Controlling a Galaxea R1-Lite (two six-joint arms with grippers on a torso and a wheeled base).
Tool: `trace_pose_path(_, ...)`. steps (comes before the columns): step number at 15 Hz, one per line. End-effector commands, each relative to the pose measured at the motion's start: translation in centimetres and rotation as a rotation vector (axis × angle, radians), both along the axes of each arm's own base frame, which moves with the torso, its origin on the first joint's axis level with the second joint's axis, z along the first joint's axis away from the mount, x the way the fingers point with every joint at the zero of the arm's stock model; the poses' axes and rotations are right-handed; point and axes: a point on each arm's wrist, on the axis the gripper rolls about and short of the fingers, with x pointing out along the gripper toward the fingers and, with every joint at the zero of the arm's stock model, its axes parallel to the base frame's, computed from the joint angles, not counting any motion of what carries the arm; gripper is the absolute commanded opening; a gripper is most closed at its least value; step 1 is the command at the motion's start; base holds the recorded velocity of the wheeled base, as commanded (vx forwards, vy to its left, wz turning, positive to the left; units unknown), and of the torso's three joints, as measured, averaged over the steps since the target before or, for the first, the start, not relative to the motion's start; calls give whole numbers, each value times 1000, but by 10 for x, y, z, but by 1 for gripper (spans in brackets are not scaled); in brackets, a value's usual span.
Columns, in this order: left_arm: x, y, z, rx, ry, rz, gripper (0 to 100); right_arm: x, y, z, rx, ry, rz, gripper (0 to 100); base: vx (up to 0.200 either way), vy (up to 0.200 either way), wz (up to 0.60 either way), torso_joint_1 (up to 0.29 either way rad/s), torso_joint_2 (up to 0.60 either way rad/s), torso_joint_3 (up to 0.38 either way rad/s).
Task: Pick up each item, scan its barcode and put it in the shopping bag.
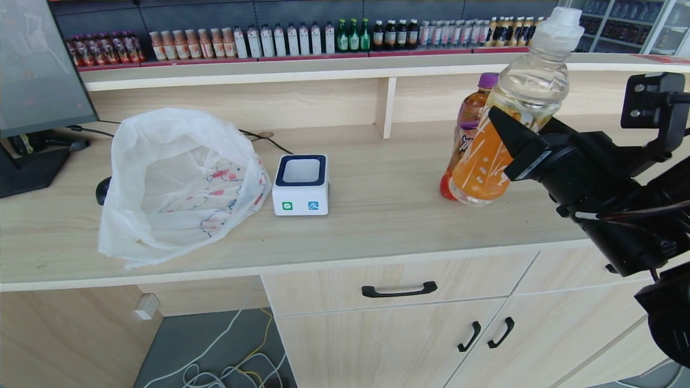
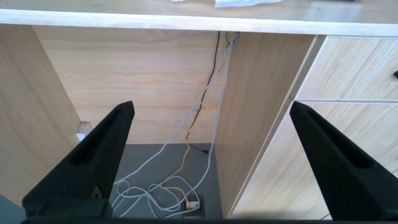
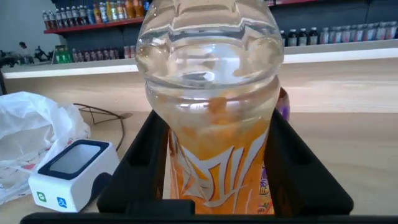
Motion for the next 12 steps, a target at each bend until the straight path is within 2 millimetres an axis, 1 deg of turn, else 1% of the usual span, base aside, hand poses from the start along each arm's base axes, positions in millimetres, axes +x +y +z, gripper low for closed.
trace_pose_path(1, 0, 0, 0, -1, -1, 0, 100, 4, 2, -3, -6, 11, 1, 0, 0, 200, 0, 2, 2, 2)
trace_pose_path(12, 0, 0, 0, -3, -2, 0, 100, 1, 1, 2, 3, -10, 4, 0, 0, 200, 0, 5, 3, 1)
